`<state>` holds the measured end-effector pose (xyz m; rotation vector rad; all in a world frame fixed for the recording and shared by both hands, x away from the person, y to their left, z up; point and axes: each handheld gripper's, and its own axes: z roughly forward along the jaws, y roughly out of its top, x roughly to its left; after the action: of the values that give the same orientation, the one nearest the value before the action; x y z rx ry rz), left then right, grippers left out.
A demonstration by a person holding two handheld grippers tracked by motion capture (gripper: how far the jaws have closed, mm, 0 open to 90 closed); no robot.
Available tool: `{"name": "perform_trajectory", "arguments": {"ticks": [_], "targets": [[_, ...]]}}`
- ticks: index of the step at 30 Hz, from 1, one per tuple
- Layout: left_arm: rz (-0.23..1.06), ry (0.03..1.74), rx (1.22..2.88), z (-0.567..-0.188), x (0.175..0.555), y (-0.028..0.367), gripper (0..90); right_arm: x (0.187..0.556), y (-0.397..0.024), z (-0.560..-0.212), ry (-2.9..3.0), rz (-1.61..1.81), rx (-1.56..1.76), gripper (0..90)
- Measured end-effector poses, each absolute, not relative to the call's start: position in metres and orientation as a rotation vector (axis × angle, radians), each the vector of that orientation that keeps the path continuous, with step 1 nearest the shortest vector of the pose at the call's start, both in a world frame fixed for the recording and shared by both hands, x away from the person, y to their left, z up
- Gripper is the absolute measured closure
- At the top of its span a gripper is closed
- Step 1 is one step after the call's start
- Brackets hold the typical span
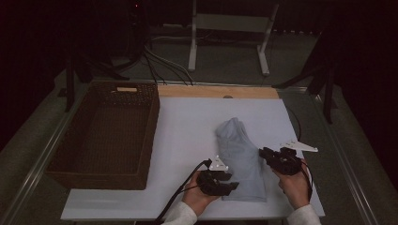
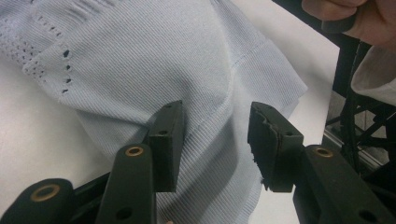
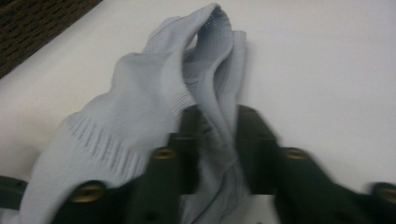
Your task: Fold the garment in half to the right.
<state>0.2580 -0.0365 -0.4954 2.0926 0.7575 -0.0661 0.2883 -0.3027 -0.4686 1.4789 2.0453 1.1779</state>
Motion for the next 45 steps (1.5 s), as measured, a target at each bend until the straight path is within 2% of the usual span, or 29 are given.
{"name": "perform_trajectory", "arguments": {"ticks": [2,4,7,11,21,24,27,31,33,45], "targets": [[-0.067,0.756,2.091,-0.495,0.258,-0.036,55.0,0.286,-0.301,-0.468,2.049,1.179,1.476,56.5],[-0.069,0.752,2.085,-0.495,0.258,-0.036,53.4,0.283,-0.299,-0.467,2.056,1.165,1.461,48.0],[-0.068,0.750,2.070,-0.493,0.258,-0.034,50.6,0.278,-0.297,-0.467,2.074,1.156,1.444,42.9],[-0.056,0.754,2.042,-0.489,0.259,-0.029,47.6,0.272,-0.295,-0.468,2.096,1.150,1.431,41.4],[-0.025,0.789,2.012,-0.484,0.262,-0.010,45.6,0.259,-0.292,-0.472,2.160,1.127,1.440,44.2],[-0.025,0.798,2.012,-0.484,0.263,-0.007,44.9,0.255,-0.289,-0.475,2.192,1.107,1.446,46.1],[-0.029,0.801,2.017,-0.485,0.263,-0.006,44.4,0.253,-0.286,-0.480,2.216,1.057,1.470,52.3],[-0.035,0.808,2.025,-0.488,0.263,-0.004,43.6,0.255,-0.284,-0.484,2.263,1.034,1.482,77.4],[-0.039,0.815,2.023,-0.489,0.263,-0.004,43.4,0.255,-0.283,-0.483,2.271,1.027,1.465,86.5],[-0.071,0.814,2.047,-0.496,0.262,-0.008,43.6,0.240,-0.298,-0.467,2.173,1.074,1.437,88.2]]}}
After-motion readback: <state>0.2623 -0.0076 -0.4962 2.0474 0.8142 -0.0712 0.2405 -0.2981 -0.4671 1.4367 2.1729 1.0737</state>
